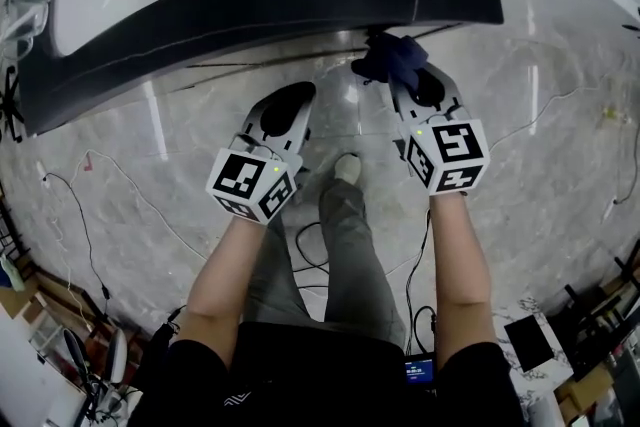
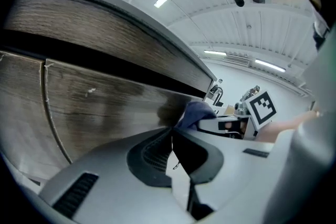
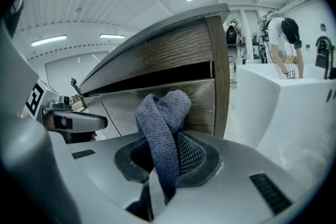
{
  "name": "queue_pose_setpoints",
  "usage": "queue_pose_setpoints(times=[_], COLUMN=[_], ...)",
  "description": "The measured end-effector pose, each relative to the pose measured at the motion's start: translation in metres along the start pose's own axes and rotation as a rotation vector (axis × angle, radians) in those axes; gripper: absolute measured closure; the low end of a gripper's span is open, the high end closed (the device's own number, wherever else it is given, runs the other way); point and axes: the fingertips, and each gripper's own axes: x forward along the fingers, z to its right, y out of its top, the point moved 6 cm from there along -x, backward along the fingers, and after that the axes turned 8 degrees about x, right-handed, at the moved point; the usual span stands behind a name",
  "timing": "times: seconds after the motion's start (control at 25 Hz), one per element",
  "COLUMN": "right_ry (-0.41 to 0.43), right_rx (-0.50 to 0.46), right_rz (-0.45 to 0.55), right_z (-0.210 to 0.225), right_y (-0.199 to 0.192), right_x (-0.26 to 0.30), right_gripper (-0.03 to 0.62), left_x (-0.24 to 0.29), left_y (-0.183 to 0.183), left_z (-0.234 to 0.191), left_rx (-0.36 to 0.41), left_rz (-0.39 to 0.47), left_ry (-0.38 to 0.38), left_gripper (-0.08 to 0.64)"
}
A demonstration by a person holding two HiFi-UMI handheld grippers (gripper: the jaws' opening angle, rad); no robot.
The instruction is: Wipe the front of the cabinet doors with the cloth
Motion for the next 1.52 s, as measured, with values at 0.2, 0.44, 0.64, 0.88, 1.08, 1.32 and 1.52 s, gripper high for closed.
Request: queue_pose_setpoints(times=[0.2, 0.44, 0.64, 0.88, 1.08, 1.32, 1.52], right_ry=[0.023, 0.083, 0.142, 0.196, 0.215, 0.222, 0.211], right_rx=[-0.001, 0.0, -0.018, -0.052, -0.078, -0.082, -0.089], right_rz=[-0.021, -0.05, -0.089, -0.125, -0.139, -0.142, -0.139], right_z=[-0.011, -0.061, -0.11, -0.16, -0.19, -0.205, -0.199], right_y=[-0.011, -0.027, -0.042, -0.054, -0.058, -0.059, -0.058], right_x=[0.002, 0.031, 0.066, 0.101, 0.125, 0.144, 0.147], right_gripper=[0.52, 0.52, 0.52, 0.52, 0.52, 0.52, 0.52], left_x=[-0.001, -0.031, -0.069, -0.11, -0.138, -0.15, -0.146], left_y=[-0.004, -0.012, -0.025, -0.041, -0.051, -0.056, -0.055], left_z=[-0.002, -0.037, -0.078, -0.119, -0.143, -0.156, -0.155], left_rx=[-0.013, -0.019, -0.033, -0.066, -0.08, -0.088, -0.086], left_rz=[0.007, -0.001, -0.01, -0.012, -0.016, -0.016, -0.009], left_ry=[-0.007, 0.027, 0.083, 0.152, 0.18, 0.202, 0.204], left_gripper=[0.551, 0.551, 0.551, 0.551, 0.551, 0.551, 0.551])
